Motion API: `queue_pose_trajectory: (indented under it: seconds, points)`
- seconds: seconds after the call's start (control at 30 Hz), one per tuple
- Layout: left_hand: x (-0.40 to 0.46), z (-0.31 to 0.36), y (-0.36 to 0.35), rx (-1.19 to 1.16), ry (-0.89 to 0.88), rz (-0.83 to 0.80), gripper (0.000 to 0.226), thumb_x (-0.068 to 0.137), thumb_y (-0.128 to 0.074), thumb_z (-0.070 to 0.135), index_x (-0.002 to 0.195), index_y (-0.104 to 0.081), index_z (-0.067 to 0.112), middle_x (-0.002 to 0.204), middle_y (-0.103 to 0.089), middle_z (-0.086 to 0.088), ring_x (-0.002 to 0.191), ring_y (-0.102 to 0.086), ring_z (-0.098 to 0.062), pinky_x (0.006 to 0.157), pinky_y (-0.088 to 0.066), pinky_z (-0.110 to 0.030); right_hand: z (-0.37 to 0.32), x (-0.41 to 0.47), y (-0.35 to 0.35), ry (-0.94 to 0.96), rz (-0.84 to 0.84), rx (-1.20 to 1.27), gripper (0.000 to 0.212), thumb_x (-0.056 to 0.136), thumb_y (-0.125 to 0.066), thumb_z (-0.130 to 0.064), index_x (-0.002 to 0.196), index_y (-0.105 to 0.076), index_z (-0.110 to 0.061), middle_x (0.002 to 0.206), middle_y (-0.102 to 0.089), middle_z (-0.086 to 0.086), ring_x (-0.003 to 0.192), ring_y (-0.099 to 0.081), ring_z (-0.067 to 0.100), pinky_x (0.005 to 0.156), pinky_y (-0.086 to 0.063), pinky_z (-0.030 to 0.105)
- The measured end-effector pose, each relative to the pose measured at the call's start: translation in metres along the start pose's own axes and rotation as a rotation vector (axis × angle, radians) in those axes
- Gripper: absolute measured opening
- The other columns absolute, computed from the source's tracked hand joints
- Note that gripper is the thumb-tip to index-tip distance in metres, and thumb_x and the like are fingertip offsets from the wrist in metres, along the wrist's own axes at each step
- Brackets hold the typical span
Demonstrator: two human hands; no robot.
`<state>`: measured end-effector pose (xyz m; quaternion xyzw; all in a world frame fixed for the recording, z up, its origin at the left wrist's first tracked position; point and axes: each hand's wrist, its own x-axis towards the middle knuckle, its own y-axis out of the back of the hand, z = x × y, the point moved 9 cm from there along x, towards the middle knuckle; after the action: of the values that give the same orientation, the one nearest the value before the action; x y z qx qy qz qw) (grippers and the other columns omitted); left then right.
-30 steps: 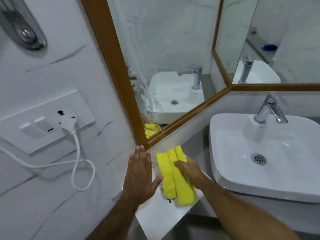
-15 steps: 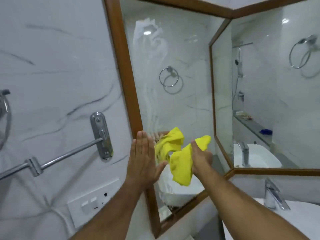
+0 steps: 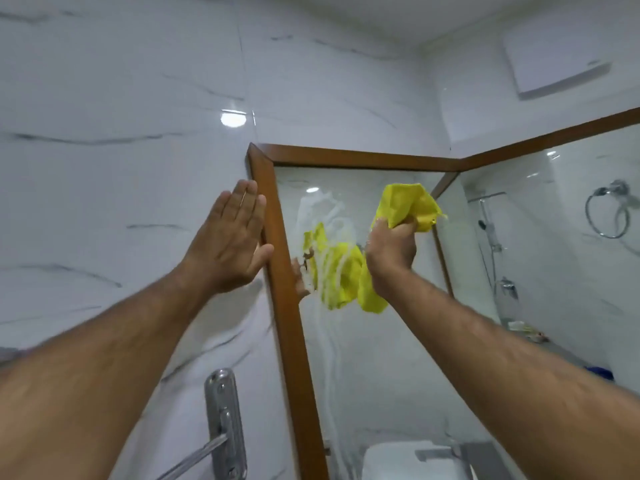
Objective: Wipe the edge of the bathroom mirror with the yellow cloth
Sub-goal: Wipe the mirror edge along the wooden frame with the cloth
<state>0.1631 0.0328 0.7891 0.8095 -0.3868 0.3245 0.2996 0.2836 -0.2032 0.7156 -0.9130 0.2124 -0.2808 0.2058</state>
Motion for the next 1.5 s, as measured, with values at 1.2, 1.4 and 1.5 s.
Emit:
queue_pose_trajectory:
  seconds: [1.2, 1.4, 1.5]
  points:
    - [0.091, -0.042, -0.002, 0.216, -0.365, -0.074, 0.151, 0.05, -0.005, 0.106, 0.152, 0.002, -0.005, 0.162, 0.009, -0.03, 0.15, 0.017, -0.039, 0.125, -0.002, -0.055, -0.025, -0.035, -0.151, 1.091, -0.481, -0.469, 0.06, 0.097, -0.037, -0.04, 0.152, -0.016, -0.031, 0.163, -0.017, 0.003, 0.15, -0.007, 0.026, 0.118, -0.007, 0.057]
    - [0.077, -0.026, 0.004, 0.304, -0.508, -0.03, 0.125, 0.077, -0.013, 0.091, 0.148, -0.02, -0.01, 0.159, -0.012, -0.035, 0.151, -0.005, -0.044, 0.125, -0.008, -0.054, 0.004, -0.072, -0.13, 1.097, -0.659, -0.495, 0.064, 0.096, -0.035, -0.045, 0.152, -0.005, -0.037, 0.164, -0.009, -0.005, 0.151, 0.002, 0.018, 0.12, -0.004, 0.052]
    - [0.077, -0.026, 0.003, 0.322, -0.509, -0.02, 0.117, 0.082, -0.014, 0.086, 0.15, -0.017, -0.009, 0.16, -0.011, -0.033, 0.151, -0.005, -0.042, 0.125, -0.005, -0.051, -0.021, -0.056, -0.135, 1.174, -0.615, -0.613, 0.067, 0.09, -0.032, -0.058, 0.152, -0.022, -0.033, 0.163, -0.015, 0.001, 0.15, -0.005, 0.024, 0.118, -0.012, 0.053]
